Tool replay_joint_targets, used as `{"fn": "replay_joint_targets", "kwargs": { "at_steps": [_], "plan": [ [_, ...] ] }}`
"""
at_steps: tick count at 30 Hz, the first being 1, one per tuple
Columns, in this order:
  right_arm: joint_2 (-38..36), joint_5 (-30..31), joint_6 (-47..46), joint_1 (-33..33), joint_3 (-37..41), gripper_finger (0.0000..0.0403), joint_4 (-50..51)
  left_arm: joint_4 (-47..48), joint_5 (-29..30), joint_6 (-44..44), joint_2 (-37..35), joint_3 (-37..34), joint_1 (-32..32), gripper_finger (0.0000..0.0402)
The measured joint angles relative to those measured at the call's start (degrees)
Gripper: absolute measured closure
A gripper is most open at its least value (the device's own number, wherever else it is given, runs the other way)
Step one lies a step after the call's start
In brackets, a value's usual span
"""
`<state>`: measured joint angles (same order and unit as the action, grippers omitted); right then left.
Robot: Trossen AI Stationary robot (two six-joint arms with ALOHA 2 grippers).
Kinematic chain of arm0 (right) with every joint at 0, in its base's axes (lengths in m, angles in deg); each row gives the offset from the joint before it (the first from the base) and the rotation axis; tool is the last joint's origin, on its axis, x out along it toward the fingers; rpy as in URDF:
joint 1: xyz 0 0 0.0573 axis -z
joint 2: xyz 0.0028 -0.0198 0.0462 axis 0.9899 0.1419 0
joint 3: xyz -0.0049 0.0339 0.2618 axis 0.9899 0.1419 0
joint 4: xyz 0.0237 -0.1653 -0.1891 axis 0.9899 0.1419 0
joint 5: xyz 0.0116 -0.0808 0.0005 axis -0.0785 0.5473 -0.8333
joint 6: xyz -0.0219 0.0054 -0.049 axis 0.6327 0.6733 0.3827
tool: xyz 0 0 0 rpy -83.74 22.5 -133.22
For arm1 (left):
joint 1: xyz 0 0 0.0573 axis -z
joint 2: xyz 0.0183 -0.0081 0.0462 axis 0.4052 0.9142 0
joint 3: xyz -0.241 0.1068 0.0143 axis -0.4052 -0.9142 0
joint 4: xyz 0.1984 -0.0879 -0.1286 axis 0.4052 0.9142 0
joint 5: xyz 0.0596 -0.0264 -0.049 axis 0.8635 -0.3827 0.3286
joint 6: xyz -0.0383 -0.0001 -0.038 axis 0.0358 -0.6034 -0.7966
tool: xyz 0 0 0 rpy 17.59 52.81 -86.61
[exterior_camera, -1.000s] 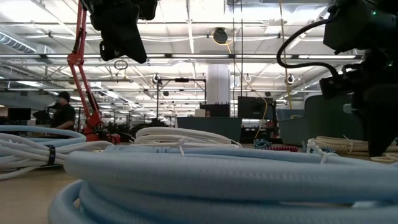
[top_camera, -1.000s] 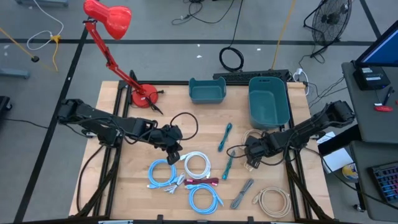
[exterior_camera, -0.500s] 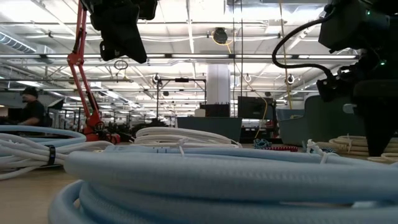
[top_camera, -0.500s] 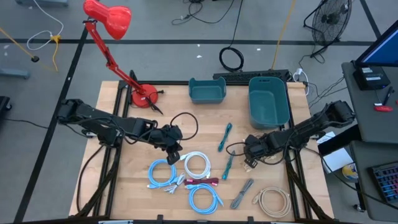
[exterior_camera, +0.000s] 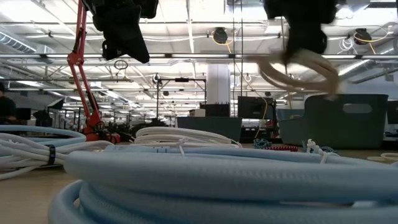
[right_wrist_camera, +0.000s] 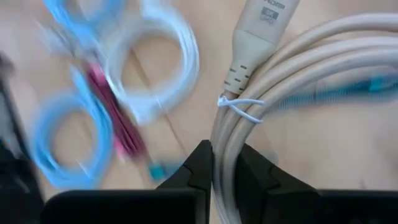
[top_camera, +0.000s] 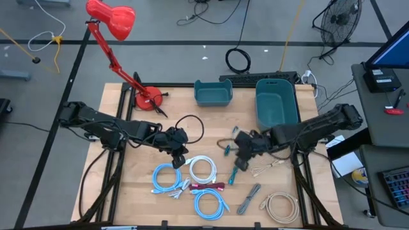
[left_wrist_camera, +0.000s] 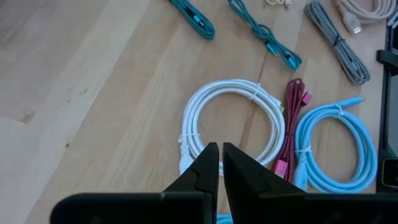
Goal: Pick & Place USB Port
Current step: Put the right brown HDMI cable into the right blue bin
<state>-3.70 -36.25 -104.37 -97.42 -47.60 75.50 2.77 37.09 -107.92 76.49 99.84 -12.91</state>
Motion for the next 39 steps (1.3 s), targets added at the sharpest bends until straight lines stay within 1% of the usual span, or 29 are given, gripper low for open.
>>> {"fn": "replay_joint_targets", "kwargs": {
  "at_steps": [3, 7, 9, 16, 19, 21, 25, 29, 34, 39],
  "plan": [
    [0.05, 4.68, -0.82, 2.30, -5.44, 0.0375, 10.28, -0.51, 0.00, -0.01, 0.00, 0.00, -0.01, 0.0378],
    [-0.01, 9.75, -0.51, 7.19, -11.13, 0.0375, 16.61, -0.53, -0.02, -0.19, 0.00, 0.00, -0.01, 0.0378],
    [-0.07, 10.06, 1.18, 10.02, -12.12, 0.0375, 20.62, -0.51, -0.04, -0.54, 0.00, 0.00, 0.11, 0.0378],
    [-0.06, 11.37, 6.97, 22.44, -11.53, 0.0375, 28.01, -0.47, -0.07, -1.60, 0.00, 0.00, 1.58, 0.0378],
    [-0.06, 13.81, 9.48, 28.25, -10.20, 0.0375, 27.06, -0.47, -0.12, -1.88, 0.00, 0.00, 2.25, 0.0378],
    [0.00, 14.35, 11.52, 32.00, -8.80, 0.0375, 27.24, -0.39, -0.11, -2.37, 0.00, 0.00, 2.72, 0.0378],
    [-0.10, 14.09, 15.21, 38.33, -4.53, 0.0375, 22.57, -0.27, -0.11, -2.95, 0.00, 0.00, 3.64, 0.0378],
    [-0.06, 11.47, 16.28, 43.41, 1.19, 0.0375, 19.60, -0.25, -0.12, -3.93, 0.00, 0.00, 4.70, 0.0378],
    [-0.06, 7.69, 20.76, 47.66, 6.84, 0.0375, 17.16, -0.20, -0.04, -4.81, 0.00, 0.00, 6.29, 0.0378],
    [-0.71, 4.88, 25.91, 48.24, 9.72, 0.0375, 17.57, -0.18, 0.24, -5.42, 0.00, 0.00, 7.43, 0.0378]
  ]
}}
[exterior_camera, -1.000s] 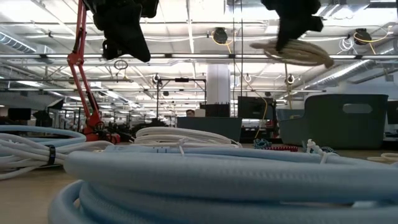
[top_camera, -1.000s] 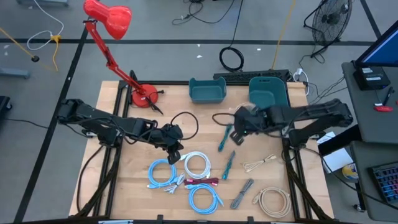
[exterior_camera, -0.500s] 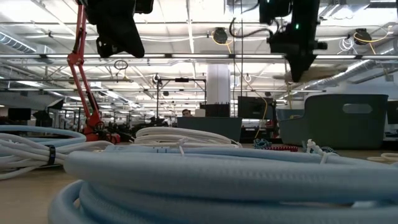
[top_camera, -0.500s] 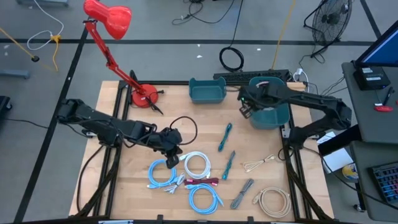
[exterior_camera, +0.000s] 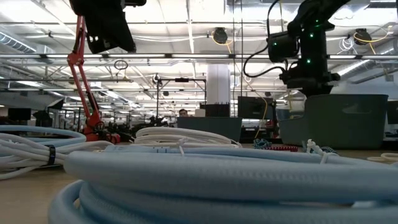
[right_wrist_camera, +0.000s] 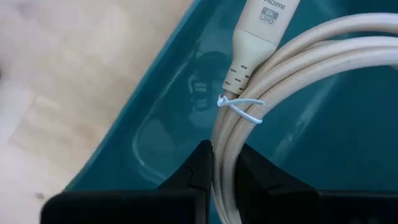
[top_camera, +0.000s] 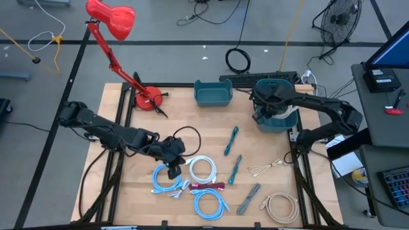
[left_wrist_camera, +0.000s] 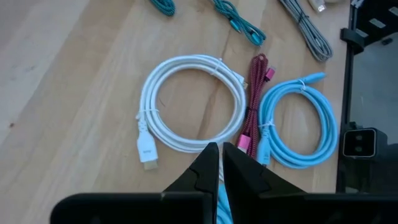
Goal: Pick & Place USB Port
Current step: Put the right brown HDMI cable into the right blue bin
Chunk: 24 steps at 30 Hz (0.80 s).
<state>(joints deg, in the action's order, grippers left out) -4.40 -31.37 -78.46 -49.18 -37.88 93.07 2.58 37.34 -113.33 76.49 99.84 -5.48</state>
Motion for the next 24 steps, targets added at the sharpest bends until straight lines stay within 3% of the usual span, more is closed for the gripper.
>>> {"fn": "replay_joint_targets", "kwargs": {
  "at_steps": [8, 16, 24],
  "plan": [
    [-4.28, -2.00, 6.29, -0.04, 2.10, 0.0375, 1.93, 0.09, 1.20, -0.90, 0.00, 0.00, 0.33, 0.0378],
    [-9.66, -10.37, 14.47, -2.39, 2.69, 0.0375, 2.31, 0.44, 1.26, -0.88, 0.00, 0.00, 0.33, 0.0378],
    [-10.11, -10.16, 16.06, -5.91, 2.69, 0.0375, 8.15, 0.42, 1.61, -0.88, 0.00, 0.00, 0.33, 0.0378]
  ]
}}
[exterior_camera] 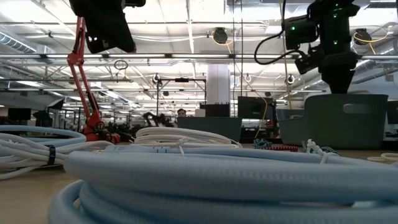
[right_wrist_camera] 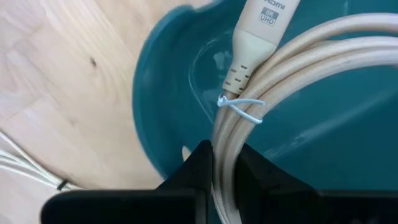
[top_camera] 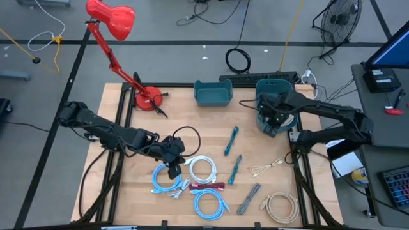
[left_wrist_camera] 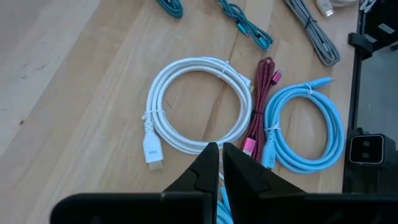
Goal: Pick & Place USB Port
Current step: Put the right brown HDMI cable into the right blue bin
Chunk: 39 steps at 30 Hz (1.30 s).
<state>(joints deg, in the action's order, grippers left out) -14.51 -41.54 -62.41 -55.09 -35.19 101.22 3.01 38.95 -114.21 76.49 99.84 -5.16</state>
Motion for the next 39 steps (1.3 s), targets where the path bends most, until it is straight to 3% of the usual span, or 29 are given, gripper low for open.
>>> {"fn": "replay_joint_targets", "kwargs": {
  "at_steps": [14, 18, 39],
  "plan": [
    [0.00, 0.21, -2.56, -0.25, 0.00, 0.0371, -1.91, -0.03, 0.07, 0.01, 0.00, 0.00, 0.00, 0.0378],
    [0.00, 2.86, -3.83, -0.25, 0.00, 0.0359, -1.82, 0.00, -0.37, 0.03, 0.00, 0.00, 0.00, 0.0378],
    [0.00, 2.64, -6.69, -0.23, 0.00, 0.0272, -2.09, 1.01, -0.46, 0.09, 0.00, 0.00, 0.00, 0.0378]
  ]
}}
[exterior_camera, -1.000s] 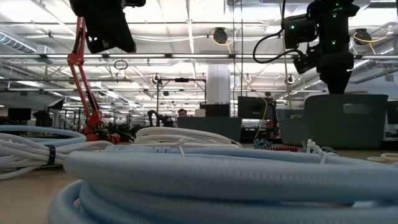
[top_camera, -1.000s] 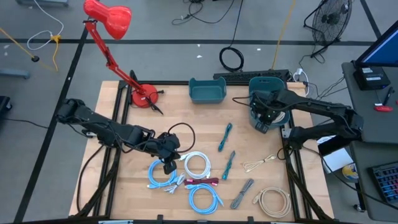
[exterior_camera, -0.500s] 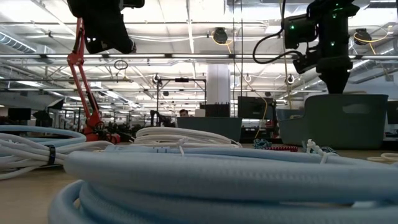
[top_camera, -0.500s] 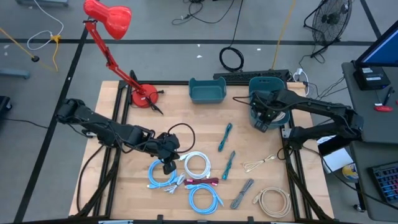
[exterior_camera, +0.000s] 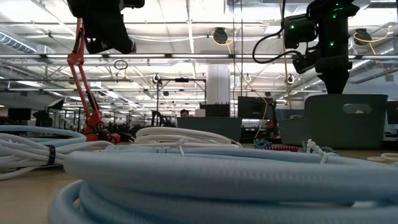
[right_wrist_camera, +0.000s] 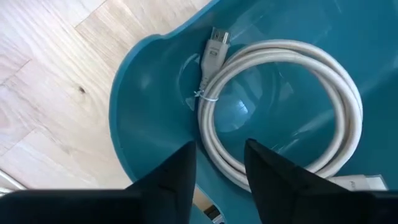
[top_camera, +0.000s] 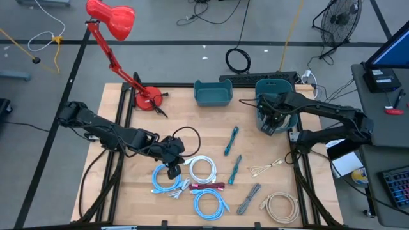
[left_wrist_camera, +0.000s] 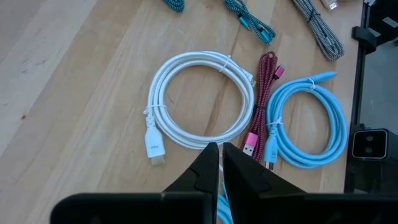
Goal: Pick & Place USB Port
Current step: Put the right brown HDMI cable into the right blue bin
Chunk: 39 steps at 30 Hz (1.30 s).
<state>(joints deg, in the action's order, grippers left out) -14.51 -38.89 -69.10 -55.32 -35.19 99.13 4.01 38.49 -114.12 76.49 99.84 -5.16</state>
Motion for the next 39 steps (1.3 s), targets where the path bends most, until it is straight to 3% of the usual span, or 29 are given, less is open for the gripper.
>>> {"fn": "replay_joint_targets", "kwargs": {
  "at_steps": [5, 10, 14, 19, 26, 32, 39],
  "plan": [
    [0.00, 2.64, -3.93, -0.02, 0.00, 0.0267, 3.29, -0.11, 0.02, 0.00, 0.00, 0.00, 0.00, 0.0378],
    [0.00, 7.45, -14.86, 0.00, 0.00, 0.0287, 11.57, -0.16, 0.05, -0.02, 0.00, 0.00, 0.00, 0.0378],
    [0.00, 10.83, -21.16, 0.00, 0.00, 0.0327, 16.80, -0.29, 0.48, 0.12, 0.00, 0.00, 0.00, 0.0378],
    [0.00, 13.50, -21.10, 0.00, 0.00, 0.0395, 15.58, -0.60, 0.50, 0.46, 0.00, 0.00, -0.46, 0.0378],
    [1.07, 18.55, -26.46, 1.62, -0.02, 0.0402, 13.58, -0.62, 0.52, 0.33, 0.00, 0.00, -1.14, 0.0378],
    [4.56, 16.86, -36.12, 4.99, 0.00, 0.0402, 10.42, -0.69, 0.55, 0.37, 0.00, 0.00, -1.14, 0.0378],
    [11.15, 19.27, -29.40, 7.21, 0.00, 0.0403, 6.30, -0.69, 0.55, 0.31, 0.00, 0.01, -1.06, 0.0378]
  ]
}}
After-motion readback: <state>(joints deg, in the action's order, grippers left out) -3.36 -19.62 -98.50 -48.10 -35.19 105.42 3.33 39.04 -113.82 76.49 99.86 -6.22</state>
